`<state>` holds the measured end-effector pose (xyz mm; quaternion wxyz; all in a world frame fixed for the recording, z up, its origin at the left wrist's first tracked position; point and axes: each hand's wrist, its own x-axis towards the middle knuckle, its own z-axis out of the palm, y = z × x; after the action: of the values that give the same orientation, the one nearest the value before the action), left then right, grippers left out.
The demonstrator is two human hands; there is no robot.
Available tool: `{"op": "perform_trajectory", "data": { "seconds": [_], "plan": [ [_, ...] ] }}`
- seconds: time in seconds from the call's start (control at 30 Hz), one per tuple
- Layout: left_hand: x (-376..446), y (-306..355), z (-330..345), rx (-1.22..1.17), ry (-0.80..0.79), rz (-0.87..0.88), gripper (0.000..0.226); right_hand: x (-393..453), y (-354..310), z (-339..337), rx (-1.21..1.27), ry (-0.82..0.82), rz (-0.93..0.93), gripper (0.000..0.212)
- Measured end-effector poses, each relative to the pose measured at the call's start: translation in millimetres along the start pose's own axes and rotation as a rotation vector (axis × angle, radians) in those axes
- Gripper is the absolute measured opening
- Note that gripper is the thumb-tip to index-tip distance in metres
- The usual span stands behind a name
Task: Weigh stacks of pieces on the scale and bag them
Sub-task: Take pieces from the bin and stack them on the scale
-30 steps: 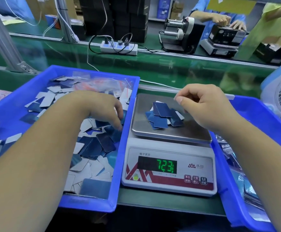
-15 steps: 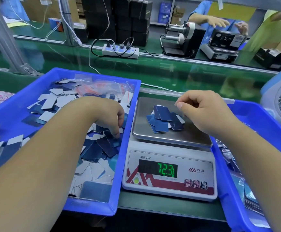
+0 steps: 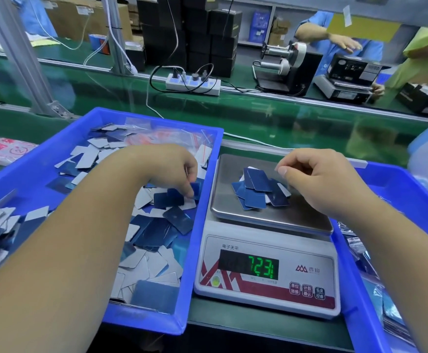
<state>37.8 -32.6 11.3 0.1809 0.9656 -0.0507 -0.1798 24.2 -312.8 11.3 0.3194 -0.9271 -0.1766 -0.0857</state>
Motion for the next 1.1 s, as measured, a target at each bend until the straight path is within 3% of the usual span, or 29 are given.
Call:
{"op": "perform_trajectory", "data": {
  "seconds": [0.07, 0.13, 0.23, 0.4, 0.53, 0.67, 0.87, 1.1],
  "plan": [
    [3.3, 2.6, -1.7, -0.23, 0.224, 0.026, 0.022, 0.7, 1.0, -2.4, 0.007, 0.029, 0.011, 0.021],
    [4.5, 10.5, -2.6, -0.606, 0.401, 0.114, 0.021, 1.8, 2.3, -5.0, 0.018, 0.064, 0.025, 0.021],
    [-0.4, 30.8, 2.0, -0.936, 0.375, 0.321, 0.023, 3.0, 3.8, -7.9, 0.021, 0.104, 0.046, 0.023],
    [0.8, 65.4, 31.1, -0.801, 0.219, 0.509, 0.023, 4.7, 5.2, -10.3, 0.002, 0.126, 0.061, 0.022],
    [8.7, 71.0, 41.7, -0.539, 0.315, 0.51, 0.023, 5.2, 4.6, -9.4, -0.019, 0.127, 0.057, 0.02],
    [13.2, 64.9, 41.9, -0.448, 0.43, 0.456, 0.04, 4.1, 3.4, -10.9, -0.015, 0.112, 0.06, 0.021],
    [18.2, 57.3, 37.1, -0.607, 0.52, 0.331, 0.015, 3.0, 3.2, -11.2, -0.017, 0.048, 0.066, 0.021],
    [19.4, 51.7, 32.6, -0.566, 0.553, 0.155, 0.01, 3.1, 4.7, -9.7, -0.044, 0.011, 0.06, 0.021]
  ]
}}
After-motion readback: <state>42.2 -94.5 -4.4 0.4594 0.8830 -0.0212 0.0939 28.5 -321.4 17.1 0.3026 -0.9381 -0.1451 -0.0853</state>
